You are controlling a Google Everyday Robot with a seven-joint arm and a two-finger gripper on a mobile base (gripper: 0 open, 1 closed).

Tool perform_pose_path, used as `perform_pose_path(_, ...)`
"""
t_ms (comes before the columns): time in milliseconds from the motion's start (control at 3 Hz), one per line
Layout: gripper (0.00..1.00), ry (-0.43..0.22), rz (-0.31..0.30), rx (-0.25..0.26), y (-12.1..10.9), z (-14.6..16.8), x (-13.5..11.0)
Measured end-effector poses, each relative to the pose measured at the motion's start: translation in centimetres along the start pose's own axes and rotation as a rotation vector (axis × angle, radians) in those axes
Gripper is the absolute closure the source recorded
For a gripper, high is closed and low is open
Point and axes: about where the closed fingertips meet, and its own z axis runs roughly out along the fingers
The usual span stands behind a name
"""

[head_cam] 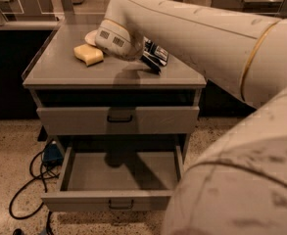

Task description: Pick rxbar blueberry from middle drawer and place on counter

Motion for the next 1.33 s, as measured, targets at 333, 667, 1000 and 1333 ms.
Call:
perform_pose_path(333, 0.84, 0.007, -0.094, -0.002, 0.02, -0.01, 0.27)
perform_pose_path(667, 0.59, 0.007, -0.094, -0.002, 0.02, -0.01, 0.27)
perform_pose_path(1000, 0.36, 0.007, -0.094, -0.002, 0.02, -0.01, 0.28)
perform_pose_path(1333, 0.13, 0.007, -0.094, -0.002, 0.02, -0.01, 0.28)
